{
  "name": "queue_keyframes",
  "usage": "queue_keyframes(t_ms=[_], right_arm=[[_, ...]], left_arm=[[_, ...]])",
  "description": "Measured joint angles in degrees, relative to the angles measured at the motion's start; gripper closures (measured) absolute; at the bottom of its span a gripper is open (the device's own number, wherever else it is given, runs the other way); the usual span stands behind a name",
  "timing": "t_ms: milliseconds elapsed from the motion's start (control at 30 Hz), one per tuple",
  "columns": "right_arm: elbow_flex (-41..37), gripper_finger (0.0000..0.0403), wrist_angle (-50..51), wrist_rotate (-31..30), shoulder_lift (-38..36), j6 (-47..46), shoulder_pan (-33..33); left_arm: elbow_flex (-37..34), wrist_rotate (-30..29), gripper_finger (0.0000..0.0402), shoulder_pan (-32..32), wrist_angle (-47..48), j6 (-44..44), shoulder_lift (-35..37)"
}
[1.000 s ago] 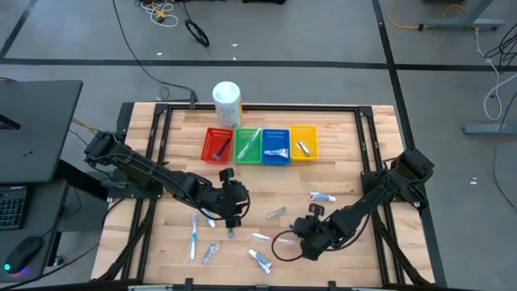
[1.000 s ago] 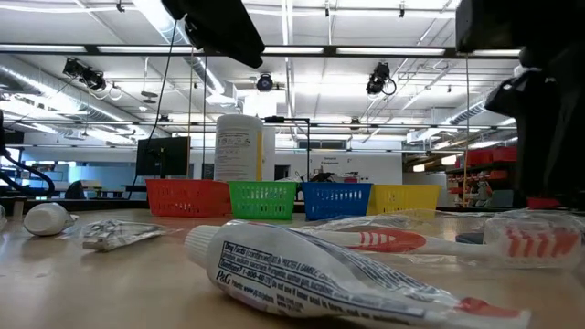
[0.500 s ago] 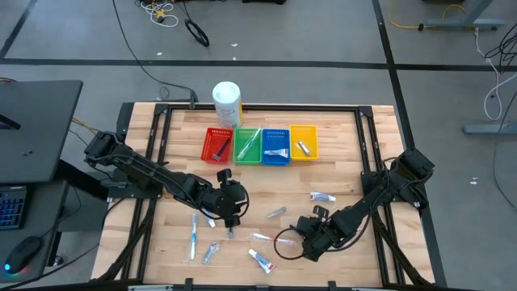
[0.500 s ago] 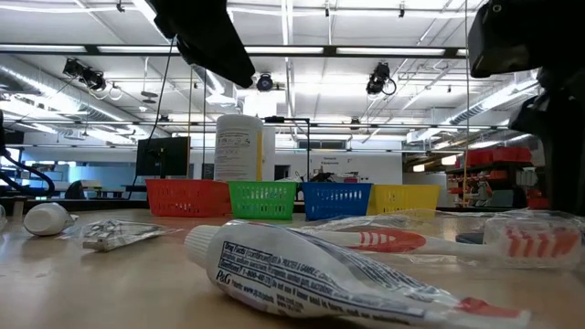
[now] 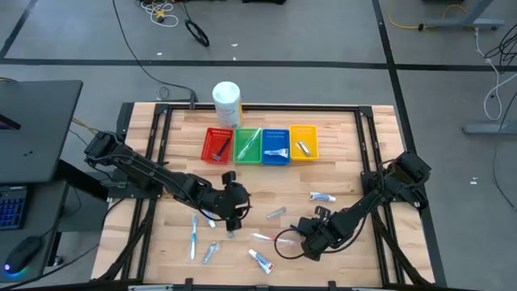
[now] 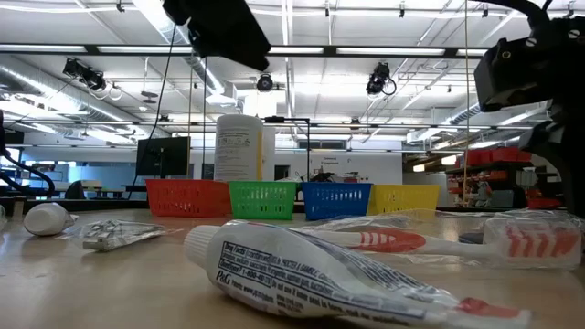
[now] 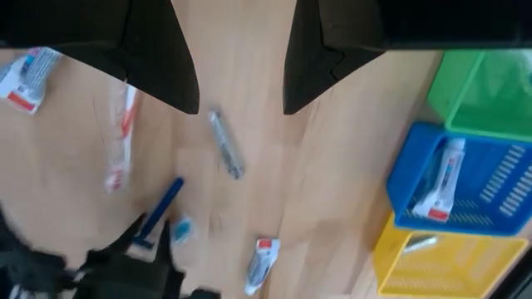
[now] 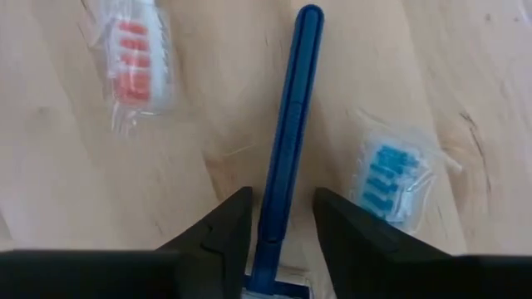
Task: Pick & Place Travel size toiletries
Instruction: Put the blue razor into the orange bin
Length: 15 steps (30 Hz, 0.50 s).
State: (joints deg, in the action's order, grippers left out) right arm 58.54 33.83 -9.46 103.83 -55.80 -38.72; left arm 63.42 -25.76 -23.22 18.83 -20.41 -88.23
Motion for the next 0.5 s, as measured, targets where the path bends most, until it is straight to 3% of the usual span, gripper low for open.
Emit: queue_keyframes(t_ms=[233, 500], right_arm=[[-0.1, 0.036, 0.4, -0.4, -0.1, 0.6, 0.2], [2.2, 0.0367, -0.4, 1.4, 0.1, 3.7, 1.1]], left_arm=[[0.0, 0.0, 0.0216, 0.0, -2.2, 1.4, 0.0], [0.0, -0.6, 0.0216, 0.0, -2.2, 1.4, 0.0]])
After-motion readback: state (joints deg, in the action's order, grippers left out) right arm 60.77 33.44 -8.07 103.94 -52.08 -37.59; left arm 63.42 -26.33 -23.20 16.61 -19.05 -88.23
